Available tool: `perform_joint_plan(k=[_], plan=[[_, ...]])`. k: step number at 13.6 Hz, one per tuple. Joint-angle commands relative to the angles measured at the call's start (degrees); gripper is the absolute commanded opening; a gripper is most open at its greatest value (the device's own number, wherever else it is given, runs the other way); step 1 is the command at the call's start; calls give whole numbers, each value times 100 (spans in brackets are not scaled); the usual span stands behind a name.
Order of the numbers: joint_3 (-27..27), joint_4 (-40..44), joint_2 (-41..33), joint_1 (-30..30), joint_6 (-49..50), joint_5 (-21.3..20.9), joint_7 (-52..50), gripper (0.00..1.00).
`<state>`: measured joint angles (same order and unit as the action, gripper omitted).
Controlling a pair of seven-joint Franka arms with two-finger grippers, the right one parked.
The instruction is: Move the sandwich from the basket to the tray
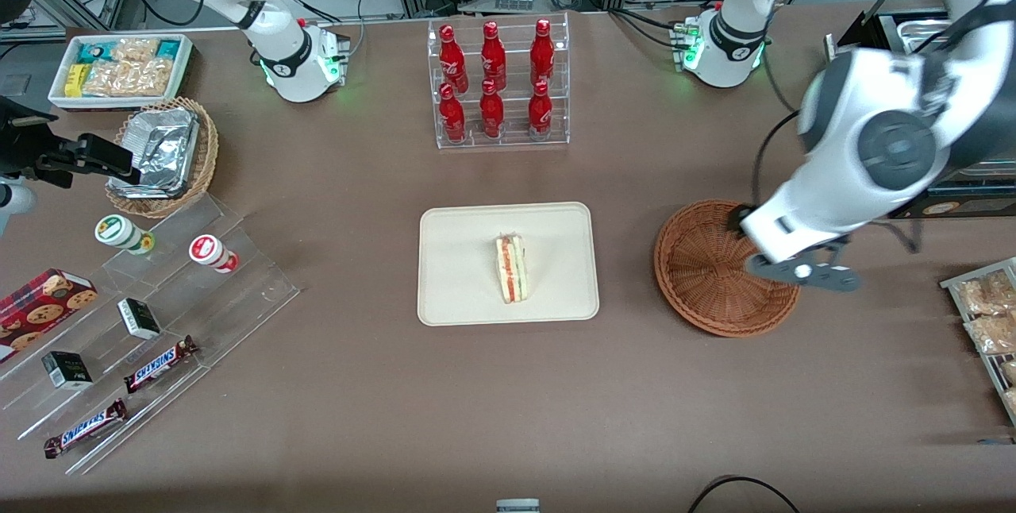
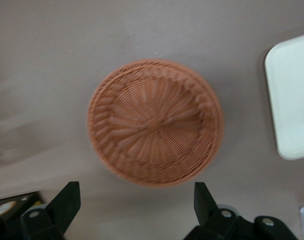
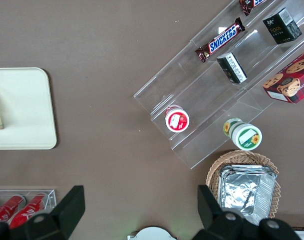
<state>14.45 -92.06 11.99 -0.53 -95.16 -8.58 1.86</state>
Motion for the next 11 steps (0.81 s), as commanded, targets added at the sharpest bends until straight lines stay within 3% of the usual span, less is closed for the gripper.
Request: perform_joint_plan(k=[1, 4, 11], plan=[[49, -137, -363, -298, 181, 93, 447, 100], [14, 13, -373, -316, 208, 50, 465, 100], [-872, 100, -706, -282, 444, 102, 805, 100]])
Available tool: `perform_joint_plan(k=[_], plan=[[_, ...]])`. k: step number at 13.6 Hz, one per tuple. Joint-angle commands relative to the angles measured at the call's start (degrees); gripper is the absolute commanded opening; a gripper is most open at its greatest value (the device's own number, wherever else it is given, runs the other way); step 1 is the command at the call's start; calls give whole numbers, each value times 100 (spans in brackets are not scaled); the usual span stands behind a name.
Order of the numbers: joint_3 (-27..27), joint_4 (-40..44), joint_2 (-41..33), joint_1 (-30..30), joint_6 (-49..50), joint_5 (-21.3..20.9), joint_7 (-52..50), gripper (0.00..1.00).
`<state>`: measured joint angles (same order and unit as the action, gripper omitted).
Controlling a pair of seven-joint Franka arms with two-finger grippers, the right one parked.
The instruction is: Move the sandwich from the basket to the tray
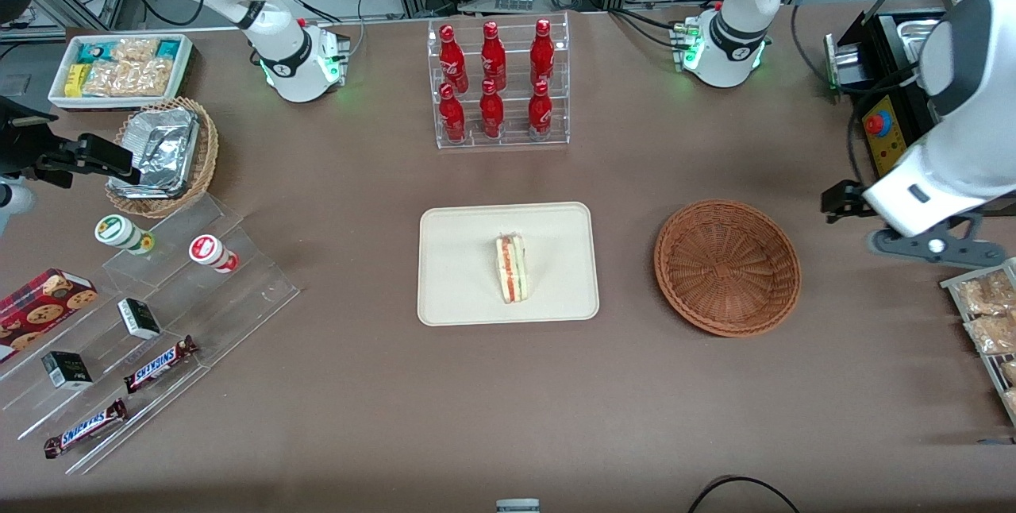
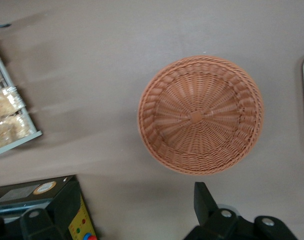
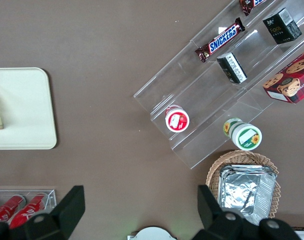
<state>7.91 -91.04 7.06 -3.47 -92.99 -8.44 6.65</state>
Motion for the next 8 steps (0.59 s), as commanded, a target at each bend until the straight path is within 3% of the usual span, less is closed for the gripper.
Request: perform_joint_plan(k=[1, 4, 8], plan=[[-385, 94, -231, 57, 385, 132, 632, 100], [-851, 341, -318, 504, 869, 422, 715, 100], [-888, 201, -643, 725, 1028, 606, 671, 100]])
